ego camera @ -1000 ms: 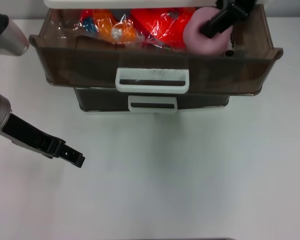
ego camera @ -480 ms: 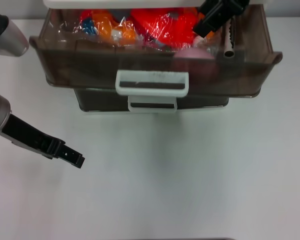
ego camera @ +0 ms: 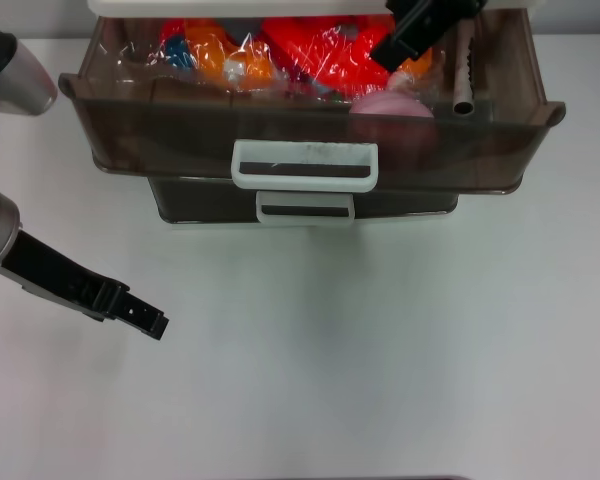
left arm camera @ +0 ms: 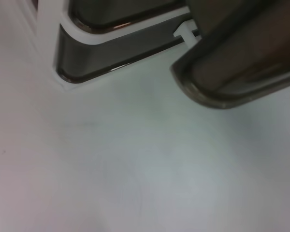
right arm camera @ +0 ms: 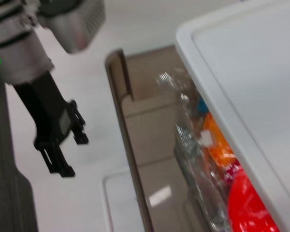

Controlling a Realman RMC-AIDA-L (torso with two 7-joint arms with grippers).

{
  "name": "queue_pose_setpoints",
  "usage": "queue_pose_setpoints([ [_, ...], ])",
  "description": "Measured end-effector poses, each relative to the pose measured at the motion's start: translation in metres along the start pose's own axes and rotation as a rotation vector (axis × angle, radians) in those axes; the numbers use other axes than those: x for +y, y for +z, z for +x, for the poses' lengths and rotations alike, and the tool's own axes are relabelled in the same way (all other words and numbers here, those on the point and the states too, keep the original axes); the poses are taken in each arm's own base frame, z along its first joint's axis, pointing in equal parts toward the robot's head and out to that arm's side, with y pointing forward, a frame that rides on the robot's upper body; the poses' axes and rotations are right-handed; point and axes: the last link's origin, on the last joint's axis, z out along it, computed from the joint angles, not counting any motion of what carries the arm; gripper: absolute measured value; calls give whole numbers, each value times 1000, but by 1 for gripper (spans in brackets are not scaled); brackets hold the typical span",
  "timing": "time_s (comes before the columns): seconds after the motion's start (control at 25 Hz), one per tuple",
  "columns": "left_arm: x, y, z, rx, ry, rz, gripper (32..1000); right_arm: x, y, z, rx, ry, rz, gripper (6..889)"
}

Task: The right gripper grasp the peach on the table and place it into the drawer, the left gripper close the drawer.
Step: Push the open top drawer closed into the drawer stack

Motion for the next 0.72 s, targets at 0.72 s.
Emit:
queue_pose_setpoints([
  [0.72,49,-43,1,77,237,-96,846,20,-29,18,-132,-32,8,803],
])
